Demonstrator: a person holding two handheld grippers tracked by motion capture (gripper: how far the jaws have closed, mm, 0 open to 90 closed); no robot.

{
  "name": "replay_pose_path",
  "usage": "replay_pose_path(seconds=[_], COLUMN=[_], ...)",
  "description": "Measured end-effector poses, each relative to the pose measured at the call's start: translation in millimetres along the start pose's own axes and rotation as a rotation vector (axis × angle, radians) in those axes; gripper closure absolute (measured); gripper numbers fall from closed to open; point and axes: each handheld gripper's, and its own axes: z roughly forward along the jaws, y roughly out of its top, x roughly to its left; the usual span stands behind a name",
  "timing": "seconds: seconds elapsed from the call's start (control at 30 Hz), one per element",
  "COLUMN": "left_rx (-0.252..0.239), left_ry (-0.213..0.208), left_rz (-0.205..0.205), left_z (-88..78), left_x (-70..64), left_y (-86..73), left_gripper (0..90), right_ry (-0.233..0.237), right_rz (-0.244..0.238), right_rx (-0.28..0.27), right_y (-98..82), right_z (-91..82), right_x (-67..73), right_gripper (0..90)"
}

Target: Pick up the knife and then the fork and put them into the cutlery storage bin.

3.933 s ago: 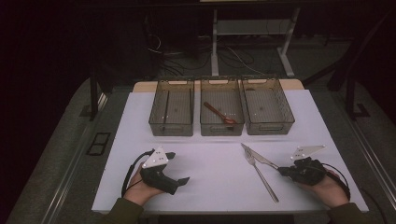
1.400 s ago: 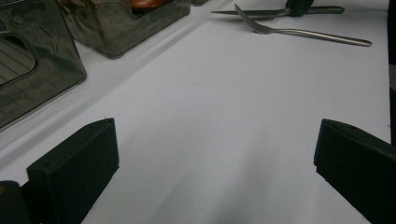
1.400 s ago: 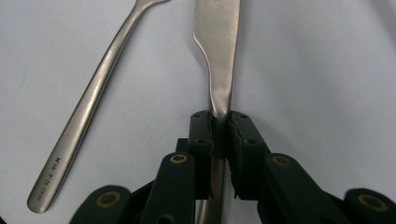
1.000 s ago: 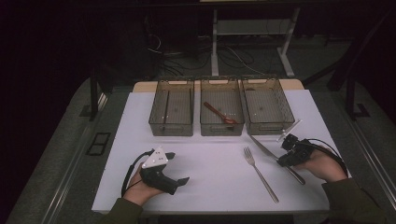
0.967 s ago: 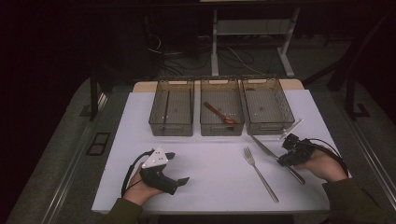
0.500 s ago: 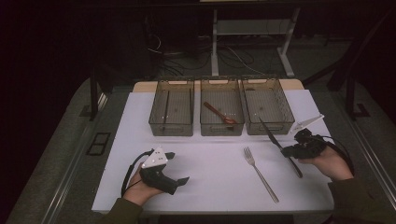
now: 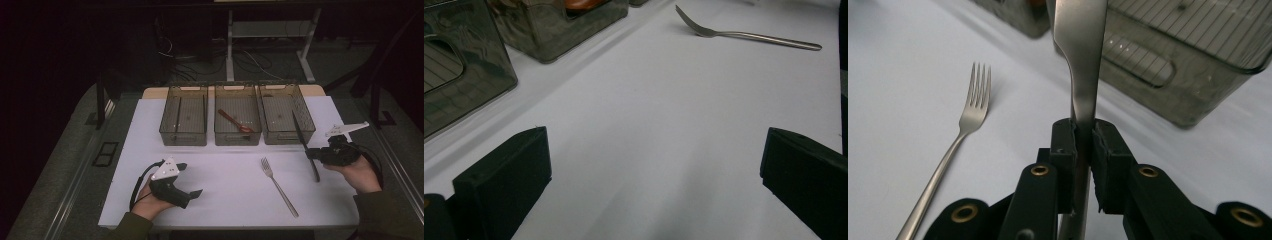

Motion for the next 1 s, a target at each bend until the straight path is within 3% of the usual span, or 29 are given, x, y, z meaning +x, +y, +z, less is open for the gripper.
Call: replay_pose_path(seconds=[0.27, 0.43, 1.0], left_rx=[0.000, -0.004, -0.003], left_ry=[-0.003, -0.002, 0.009], left_rz=[-0.005, -0.016, -0.058], left_z=[0.2, 0.6, 1.5], left_x=[0.6, 1.7, 5.0], left_y=[-0.4, -1.0, -2.2], left_gripper=[0.0, 0.0, 0.0], right_ry=[0.001, -0.010, -0.039], right_rz=[0.045, 0.062, 0.067], right_rx=[-0.124, -0.172, -0.241], right_y=[-1.8, -0.2, 21.1], right_z=[-8.7, -13.2, -20.4], right_x=[-6.3, -10.3, -14.5], right_gripper=[79.5, 79.5, 79.4])
